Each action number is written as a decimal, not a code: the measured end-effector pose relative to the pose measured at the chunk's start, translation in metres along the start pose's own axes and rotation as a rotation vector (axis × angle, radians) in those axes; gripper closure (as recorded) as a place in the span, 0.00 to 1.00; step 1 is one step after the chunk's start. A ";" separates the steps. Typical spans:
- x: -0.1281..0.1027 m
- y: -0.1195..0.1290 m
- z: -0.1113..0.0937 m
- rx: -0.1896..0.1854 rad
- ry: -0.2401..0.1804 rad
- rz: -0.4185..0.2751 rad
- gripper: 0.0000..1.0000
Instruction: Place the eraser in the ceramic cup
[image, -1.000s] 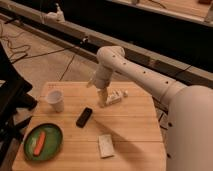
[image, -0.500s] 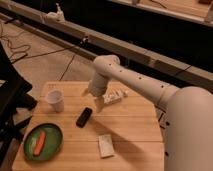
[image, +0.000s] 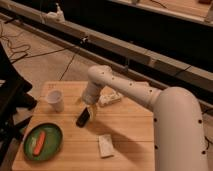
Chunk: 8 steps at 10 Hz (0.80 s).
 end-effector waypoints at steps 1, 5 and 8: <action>-0.001 -0.003 0.009 -0.013 -0.010 -0.007 0.20; 0.010 -0.009 0.037 -0.064 -0.030 -0.032 0.20; 0.023 -0.015 0.049 -0.080 -0.034 -0.039 0.29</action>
